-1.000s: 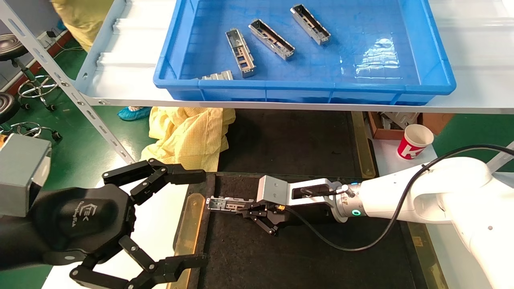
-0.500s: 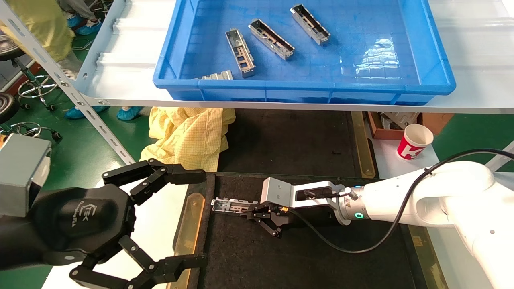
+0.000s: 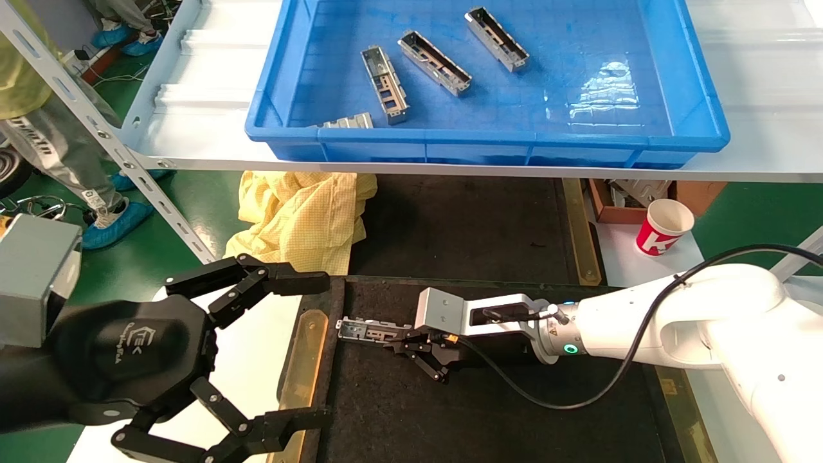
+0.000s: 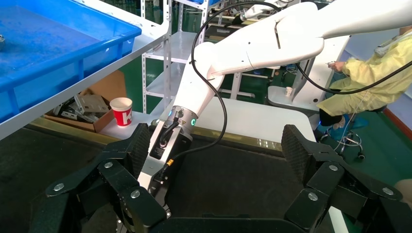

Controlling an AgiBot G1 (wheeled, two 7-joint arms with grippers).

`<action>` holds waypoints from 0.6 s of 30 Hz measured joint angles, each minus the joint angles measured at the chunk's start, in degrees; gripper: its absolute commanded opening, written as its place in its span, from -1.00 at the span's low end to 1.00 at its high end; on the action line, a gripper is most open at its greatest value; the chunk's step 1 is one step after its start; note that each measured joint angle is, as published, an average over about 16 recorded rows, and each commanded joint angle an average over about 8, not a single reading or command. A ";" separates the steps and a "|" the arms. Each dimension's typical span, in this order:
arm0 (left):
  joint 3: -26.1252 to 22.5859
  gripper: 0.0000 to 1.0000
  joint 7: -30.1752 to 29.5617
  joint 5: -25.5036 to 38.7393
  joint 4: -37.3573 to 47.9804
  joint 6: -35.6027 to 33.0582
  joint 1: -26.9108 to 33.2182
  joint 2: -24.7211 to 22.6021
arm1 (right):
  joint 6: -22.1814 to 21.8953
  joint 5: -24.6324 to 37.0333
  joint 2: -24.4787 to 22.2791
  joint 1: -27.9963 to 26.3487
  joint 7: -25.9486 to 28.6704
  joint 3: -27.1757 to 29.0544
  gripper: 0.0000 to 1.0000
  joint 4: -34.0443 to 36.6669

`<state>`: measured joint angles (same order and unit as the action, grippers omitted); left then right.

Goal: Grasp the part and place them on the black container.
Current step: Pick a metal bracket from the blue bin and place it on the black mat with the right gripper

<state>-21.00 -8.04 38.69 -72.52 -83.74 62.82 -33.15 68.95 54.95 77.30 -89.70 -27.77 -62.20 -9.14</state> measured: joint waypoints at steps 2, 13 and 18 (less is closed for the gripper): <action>0.00 1.00 0.00 0.00 0.00 0.00 0.00 0.00 | -0.11 -0.04 -0.01 -0.01 -0.01 -0.11 0.98 -0.05; -0.01 1.00 0.00 0.00 0.00 0.00 0.00 0.00 | 0.30 -0.31 -0.11 -0.49 -0.38 -0.65 1.00 -0.28; -0.01 1.00 0.00 -0.01 0.00 0.00 0.00 0.00 | 1.45 -0.63 -0.31 -1.16 -0.77 -0.73 1.00 -0.19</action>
<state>-21.01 -8.04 38.69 -72.52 -83.73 62.82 -33.14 70.40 54.32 76.99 -90.85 -28.54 -62.93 -9.32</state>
